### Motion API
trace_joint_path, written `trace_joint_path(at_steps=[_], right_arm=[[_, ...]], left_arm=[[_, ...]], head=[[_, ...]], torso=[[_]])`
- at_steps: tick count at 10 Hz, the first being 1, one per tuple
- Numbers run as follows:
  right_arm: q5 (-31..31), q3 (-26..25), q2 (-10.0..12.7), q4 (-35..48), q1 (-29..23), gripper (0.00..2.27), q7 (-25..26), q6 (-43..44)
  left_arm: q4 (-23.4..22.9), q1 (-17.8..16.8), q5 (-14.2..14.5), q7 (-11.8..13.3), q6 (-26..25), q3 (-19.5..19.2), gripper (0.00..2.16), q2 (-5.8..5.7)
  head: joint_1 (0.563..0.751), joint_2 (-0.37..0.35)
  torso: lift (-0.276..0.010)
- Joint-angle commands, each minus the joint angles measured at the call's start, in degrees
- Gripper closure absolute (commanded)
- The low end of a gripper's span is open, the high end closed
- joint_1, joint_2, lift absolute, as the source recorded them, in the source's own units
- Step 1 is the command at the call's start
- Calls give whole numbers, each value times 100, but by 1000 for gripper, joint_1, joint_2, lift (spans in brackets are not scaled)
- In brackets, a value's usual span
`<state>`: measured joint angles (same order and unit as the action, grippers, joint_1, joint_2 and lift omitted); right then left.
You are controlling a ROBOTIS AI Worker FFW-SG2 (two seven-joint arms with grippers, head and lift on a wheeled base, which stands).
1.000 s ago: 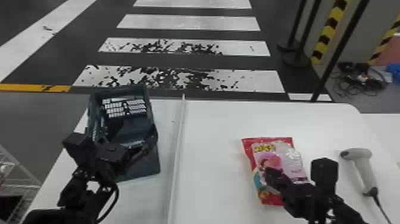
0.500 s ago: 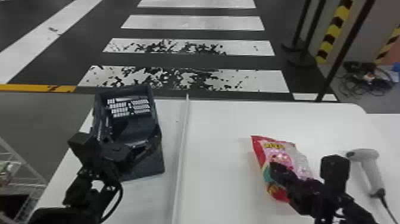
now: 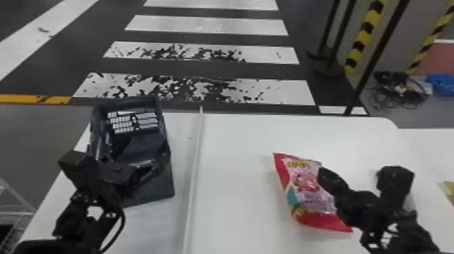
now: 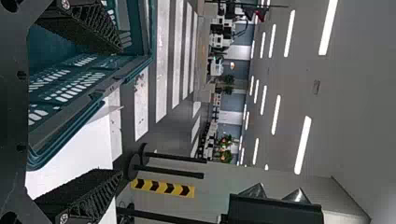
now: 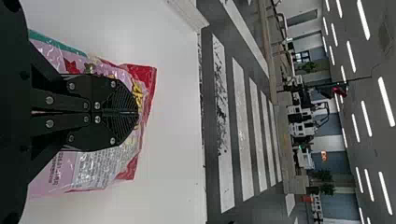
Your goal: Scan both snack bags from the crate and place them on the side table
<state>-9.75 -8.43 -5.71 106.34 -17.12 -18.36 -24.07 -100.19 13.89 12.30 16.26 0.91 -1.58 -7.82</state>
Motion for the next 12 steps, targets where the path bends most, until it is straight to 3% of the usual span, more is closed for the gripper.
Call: trace_joint_path(at_steps=[1, 4, 12], right_arm=[[78, -98, 0, -368, 165, 2263, -1, 37], [272, -115, 0, -1203, 490, 2263, 8, 371], [421, 16, 96, -1256, 147, 2263, 43, 547]], left_arm=[[8, 0, 0, 0, 0, 0, 76, 0], [25, 0, -8, 0, -17, 9, 76, 9], [25, 17, 0, -8, 0, 0, 76, 9]], head=[[695, -40], [695, -67], [695, -62]], torso=[[-95], [-95], [-95]])
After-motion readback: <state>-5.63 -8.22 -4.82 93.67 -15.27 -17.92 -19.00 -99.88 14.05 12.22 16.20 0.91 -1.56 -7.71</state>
